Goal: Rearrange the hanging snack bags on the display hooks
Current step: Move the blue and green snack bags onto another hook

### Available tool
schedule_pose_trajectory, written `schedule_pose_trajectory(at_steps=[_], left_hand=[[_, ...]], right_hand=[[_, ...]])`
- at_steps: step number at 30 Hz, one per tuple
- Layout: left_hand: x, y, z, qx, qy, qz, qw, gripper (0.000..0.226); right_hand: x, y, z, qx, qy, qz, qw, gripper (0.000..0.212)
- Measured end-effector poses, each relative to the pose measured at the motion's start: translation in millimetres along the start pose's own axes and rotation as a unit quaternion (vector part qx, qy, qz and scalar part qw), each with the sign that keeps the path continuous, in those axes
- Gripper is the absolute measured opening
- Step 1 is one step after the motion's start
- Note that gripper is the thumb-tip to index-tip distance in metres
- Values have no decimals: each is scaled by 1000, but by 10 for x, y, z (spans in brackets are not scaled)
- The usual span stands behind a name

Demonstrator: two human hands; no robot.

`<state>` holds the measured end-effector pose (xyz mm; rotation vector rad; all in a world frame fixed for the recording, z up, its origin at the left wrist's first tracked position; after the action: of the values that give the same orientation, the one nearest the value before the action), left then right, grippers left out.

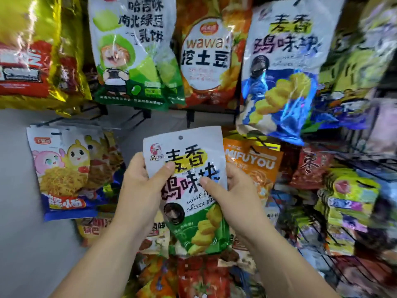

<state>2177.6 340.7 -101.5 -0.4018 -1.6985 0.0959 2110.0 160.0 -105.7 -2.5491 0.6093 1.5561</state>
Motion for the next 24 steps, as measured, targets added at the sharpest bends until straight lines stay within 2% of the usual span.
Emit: schedule_pose_trajectory(at_steps=[7,11,13,17,20,24], left_hand=[[787,-732,508,-47,-103,-1,994,25],[1278,-1081,608,-63,-156,7,986,31],[1445,-1280,550,-74,-154,2,985,30],[1651,-1746,276,-109,-118,-3,987,23],[1735,-2060,-6,-129,-85,-17,988,19],[1795,-2273,-401,-109,-59,-45,991,19]], right_hand=[[-895,683,145,17,121,20,992,28],[-1391,1007,1,45,167,14,985,63],[-1622,1164,-149,64,183,9,981,66],[-1976,1490,-561,115,204,-4,972,49],[-2072,1749,-960,158,217,48,962,74],[-2155,2002,-1328,193,200,128,952,56]])
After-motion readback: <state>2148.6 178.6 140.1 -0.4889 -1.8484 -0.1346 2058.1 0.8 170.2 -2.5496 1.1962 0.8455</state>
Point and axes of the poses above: each hand's wrist, its own z-axis away from the middle knuckle, its own y-axis out of the back of the hand, x = y × z, the point moved 9 cm from there along -z, towards the middle knuckle, and after that the axes turned 8 degrees about y, right-handed, at the moved point
